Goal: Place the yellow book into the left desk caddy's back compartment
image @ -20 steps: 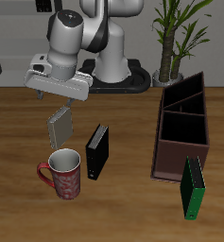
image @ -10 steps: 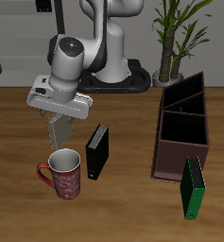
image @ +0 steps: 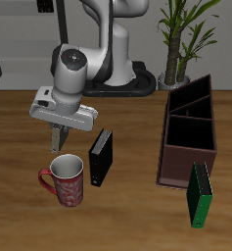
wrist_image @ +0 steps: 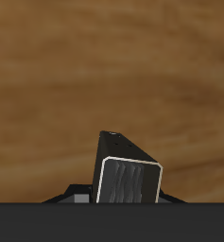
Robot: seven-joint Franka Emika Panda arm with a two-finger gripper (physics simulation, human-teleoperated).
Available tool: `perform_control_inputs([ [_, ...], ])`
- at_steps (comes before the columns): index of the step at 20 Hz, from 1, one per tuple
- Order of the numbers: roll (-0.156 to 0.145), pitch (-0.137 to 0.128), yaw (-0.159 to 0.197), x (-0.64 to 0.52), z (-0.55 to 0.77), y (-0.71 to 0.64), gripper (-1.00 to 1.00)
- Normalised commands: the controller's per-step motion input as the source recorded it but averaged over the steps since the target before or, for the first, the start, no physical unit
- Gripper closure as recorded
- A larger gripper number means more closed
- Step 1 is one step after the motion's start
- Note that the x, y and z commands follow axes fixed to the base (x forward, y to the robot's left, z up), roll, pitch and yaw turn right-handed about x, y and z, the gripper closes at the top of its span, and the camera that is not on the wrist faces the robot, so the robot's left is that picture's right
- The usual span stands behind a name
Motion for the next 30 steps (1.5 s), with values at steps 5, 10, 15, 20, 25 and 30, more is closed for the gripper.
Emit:
perform_control_inputs([
  [5, 0.005, -0.066, 0.021, -0.18, 0.55, 0.32, 1.0],
  [10, -0.022, -0.033, -0.013, -0.19, 0.66, 0.39, 1.0],
  [15, -0.017, -0.054, 0.043, -0.15, 0.65, 0.56, 1.0],
  [20, 0.003, -0.044, 0.036, 0.01, 0.47, 0.5, 1.0],
  [25, 0.039, -0.017, 0.036, 0.18, 0.34, 0.65, 1.0],
  [30, 0.029, 0.017, -0.013, 0.15, 0.13, 0.39, 1.0],
])
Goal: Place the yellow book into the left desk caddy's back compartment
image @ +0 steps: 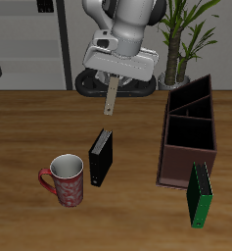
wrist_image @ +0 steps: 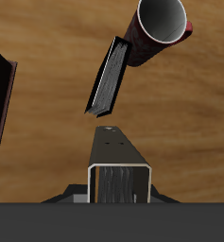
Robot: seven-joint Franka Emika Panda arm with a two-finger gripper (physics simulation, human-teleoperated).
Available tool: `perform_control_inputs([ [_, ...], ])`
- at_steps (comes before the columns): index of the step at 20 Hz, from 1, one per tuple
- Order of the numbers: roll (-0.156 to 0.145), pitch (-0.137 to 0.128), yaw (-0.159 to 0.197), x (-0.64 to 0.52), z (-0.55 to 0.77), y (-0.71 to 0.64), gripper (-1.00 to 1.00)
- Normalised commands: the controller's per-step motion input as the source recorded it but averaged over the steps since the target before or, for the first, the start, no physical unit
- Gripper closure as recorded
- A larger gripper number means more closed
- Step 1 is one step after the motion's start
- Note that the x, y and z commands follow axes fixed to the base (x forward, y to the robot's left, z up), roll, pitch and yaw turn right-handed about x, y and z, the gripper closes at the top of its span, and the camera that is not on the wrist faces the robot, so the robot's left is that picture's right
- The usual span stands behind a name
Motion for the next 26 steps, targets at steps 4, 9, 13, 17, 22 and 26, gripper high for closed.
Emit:
perform_control_inputs([
  [4, 0.063, 0.023, -0.016, 0.12, 0.05, 0.6, 1.0],
  [9, 0.062, 0.026, -0.036, 0.1, 0.06, 0.46, 1.0],
  [13, 0.063, 0.021, -0.031, 0.05, 0.07, 0.5, 1.0],
  [17, 0.042, 0.015, -0.013, -0.01, -0.01, 0.4, 1.0],
  [22, 0.073, 0.001, 0.002, -0.04, 0.0, 0.41, 1.0],
  [26, 0.001, 0.008, -0.004, -0.02, -0.06, 0.13, 1.0],
])
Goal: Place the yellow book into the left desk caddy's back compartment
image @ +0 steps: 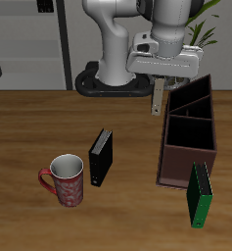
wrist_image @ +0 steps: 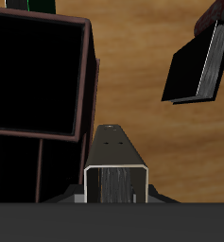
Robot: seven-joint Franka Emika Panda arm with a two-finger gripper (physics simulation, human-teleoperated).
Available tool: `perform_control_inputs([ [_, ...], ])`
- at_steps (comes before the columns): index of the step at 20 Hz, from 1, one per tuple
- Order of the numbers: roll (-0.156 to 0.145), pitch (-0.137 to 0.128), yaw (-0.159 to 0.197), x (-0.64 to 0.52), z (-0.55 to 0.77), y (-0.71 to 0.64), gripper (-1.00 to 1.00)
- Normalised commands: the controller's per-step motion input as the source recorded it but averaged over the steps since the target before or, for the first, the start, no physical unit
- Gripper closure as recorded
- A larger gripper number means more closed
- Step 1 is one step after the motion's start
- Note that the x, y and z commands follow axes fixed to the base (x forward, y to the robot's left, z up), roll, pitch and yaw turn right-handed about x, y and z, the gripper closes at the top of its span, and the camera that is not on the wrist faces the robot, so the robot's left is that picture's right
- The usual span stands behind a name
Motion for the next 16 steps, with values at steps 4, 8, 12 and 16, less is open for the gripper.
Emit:
perform_control_inputs([
  [4, -0.01, 0.017, -0.031, -0.13, -0.09, 0.05, 1.0],
  [8, 0.003, 0.021, -0.039, -0.2, -0.11, 0.08, 1.0],
  [12, -0.011, -0.001, -0.033, -0.21, -0.07, 0.11, 1.0],
  [16, 0.06, -0.024, -0.034, -0.29, -0.06, 0.3, 1.0],
])
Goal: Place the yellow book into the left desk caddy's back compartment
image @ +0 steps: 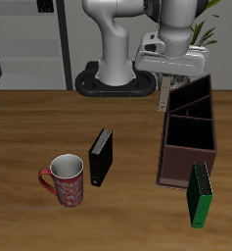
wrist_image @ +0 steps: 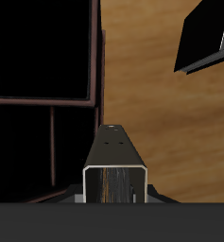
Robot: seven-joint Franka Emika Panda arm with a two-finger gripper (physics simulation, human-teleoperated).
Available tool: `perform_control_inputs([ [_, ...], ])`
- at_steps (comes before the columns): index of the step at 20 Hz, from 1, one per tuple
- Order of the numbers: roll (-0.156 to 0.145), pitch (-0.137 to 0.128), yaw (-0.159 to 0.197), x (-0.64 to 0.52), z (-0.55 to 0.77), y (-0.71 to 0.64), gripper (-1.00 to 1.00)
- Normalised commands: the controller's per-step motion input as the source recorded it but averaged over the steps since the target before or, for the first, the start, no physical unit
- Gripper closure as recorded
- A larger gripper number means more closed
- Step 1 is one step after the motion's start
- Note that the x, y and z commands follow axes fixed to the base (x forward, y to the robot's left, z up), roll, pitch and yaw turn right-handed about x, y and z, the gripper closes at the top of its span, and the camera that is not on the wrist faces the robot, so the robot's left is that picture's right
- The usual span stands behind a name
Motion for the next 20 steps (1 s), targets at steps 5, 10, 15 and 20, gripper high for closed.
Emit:
perform_control_inputs([
  [5, -0.022, -0.018, -0.001, -0.05, 0.03, 0.24, 1.0],
  [10, -0.019, -0.09, 0.065, -0.13, 0.24, 0.46, 1.0],
  [15, 0.018, -0.028, 0.015, 0.07, 0.2, 0.28, 1.0],
  [20, -0.004, -0.036, 0.029, 0.15, 0.18, 0.07, 1.0],
])
